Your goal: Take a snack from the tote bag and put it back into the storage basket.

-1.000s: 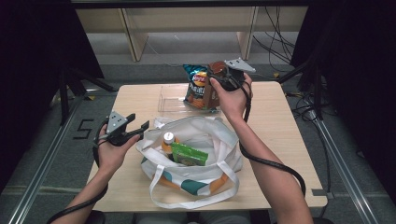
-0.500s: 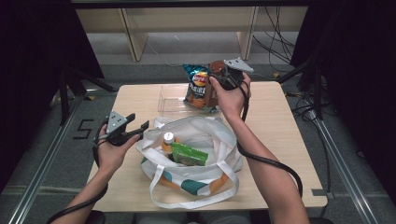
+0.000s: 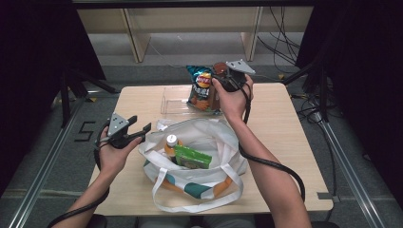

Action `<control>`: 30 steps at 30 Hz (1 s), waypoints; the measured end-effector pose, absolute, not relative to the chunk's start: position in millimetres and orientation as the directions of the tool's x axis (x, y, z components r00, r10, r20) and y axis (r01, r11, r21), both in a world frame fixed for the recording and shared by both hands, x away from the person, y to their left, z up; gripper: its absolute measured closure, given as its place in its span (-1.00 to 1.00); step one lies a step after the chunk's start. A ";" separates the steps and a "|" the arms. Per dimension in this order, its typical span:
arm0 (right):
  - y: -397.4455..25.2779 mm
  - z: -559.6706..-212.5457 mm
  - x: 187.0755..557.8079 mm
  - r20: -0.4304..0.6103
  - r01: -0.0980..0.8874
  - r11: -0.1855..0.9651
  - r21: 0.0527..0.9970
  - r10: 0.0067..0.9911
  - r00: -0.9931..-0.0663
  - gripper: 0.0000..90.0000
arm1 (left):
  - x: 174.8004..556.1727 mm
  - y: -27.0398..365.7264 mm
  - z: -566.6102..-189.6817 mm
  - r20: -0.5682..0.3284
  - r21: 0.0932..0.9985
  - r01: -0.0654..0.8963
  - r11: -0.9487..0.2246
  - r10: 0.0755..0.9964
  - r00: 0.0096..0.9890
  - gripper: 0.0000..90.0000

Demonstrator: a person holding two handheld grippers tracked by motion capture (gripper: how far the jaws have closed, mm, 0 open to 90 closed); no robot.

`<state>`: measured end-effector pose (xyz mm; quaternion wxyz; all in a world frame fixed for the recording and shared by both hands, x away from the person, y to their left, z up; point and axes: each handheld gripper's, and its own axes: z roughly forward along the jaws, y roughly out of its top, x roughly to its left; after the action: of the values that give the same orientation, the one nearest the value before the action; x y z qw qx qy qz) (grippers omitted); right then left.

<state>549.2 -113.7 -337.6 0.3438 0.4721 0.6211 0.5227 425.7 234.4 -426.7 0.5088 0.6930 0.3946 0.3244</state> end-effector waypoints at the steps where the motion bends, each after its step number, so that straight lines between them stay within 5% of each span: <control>1: -113.0 -338.4 549.9 0.052 0.221 0.020 0.975 0.947 -0.317 -0.13 | 425.8 234.4 -426.7 0.048 0.961 0.217 -0.171 0.877 0.478 -0.21; 30: -106.7 -349.5 556.5 0.035 0.235 0.036 0.971 0.957 -0.289 -0.13 | 426.1 235.9 -427.2 0.048 0.961 0.217 -0.170 0.879 0.475 -0.21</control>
<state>556.5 -106.7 -349.5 0.3579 0.4771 0.6243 0.5046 426.1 235.9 -427.2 0.5085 0.6921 0.3957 0.3254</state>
